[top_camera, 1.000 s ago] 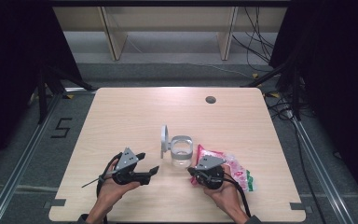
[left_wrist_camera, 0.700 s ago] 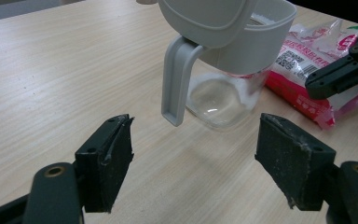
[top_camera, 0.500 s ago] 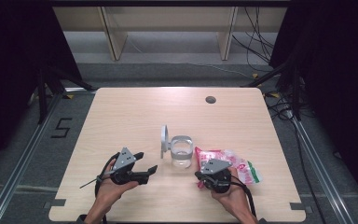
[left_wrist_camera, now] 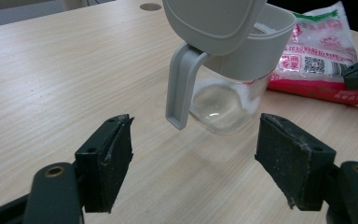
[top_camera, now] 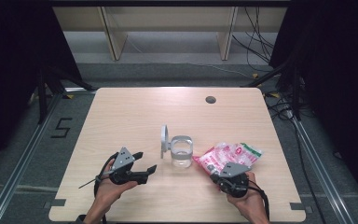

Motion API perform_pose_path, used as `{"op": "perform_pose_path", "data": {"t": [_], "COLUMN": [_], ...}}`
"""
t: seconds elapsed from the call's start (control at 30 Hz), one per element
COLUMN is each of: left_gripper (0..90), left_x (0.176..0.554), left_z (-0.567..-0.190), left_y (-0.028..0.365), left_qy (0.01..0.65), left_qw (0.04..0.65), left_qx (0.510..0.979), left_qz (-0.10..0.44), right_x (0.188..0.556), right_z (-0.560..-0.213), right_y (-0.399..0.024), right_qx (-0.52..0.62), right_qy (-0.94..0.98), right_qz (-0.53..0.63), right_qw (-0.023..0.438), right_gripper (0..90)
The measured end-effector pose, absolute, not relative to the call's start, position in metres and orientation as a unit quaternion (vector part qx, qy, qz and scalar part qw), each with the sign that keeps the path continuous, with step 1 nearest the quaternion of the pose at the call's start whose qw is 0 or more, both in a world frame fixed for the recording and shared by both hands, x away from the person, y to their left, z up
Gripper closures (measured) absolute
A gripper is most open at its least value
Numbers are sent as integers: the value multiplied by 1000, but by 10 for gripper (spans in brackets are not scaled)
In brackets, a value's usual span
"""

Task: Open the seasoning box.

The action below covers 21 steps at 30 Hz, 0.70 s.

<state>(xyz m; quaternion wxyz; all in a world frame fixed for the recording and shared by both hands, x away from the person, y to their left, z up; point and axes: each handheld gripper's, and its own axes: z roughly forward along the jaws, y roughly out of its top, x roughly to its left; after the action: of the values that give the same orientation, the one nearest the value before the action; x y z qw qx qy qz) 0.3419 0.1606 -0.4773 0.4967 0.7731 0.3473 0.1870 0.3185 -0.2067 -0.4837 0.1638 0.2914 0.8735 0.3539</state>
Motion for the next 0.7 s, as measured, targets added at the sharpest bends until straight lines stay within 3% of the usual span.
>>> {"op": "perform_pose_path", "data": {"t": [0.43, 0.57, 0.7], "left_gripper": [263, 263, 263], "left_x": [343, 342, 341], "left_z": [-478, -478, -479], "left_y": [162, 163, 163], "left_qy": [351, 353, 351], "left_qw": [497, 496, 494], "left_qx": [771, 771, 773], "left_qz": [187, 189, 188], "right_x": [315, 312, 314], "right_z": [-480, -469, -472], "right_y": [-239, -259, -285], "right_qx": [325, 363, 431], "right_qy": [850, 813, 771], "right_qz": [387, 415, 424], "right_qw": [148, 188, 200], "right_gripper": [898, 823, 695]}}
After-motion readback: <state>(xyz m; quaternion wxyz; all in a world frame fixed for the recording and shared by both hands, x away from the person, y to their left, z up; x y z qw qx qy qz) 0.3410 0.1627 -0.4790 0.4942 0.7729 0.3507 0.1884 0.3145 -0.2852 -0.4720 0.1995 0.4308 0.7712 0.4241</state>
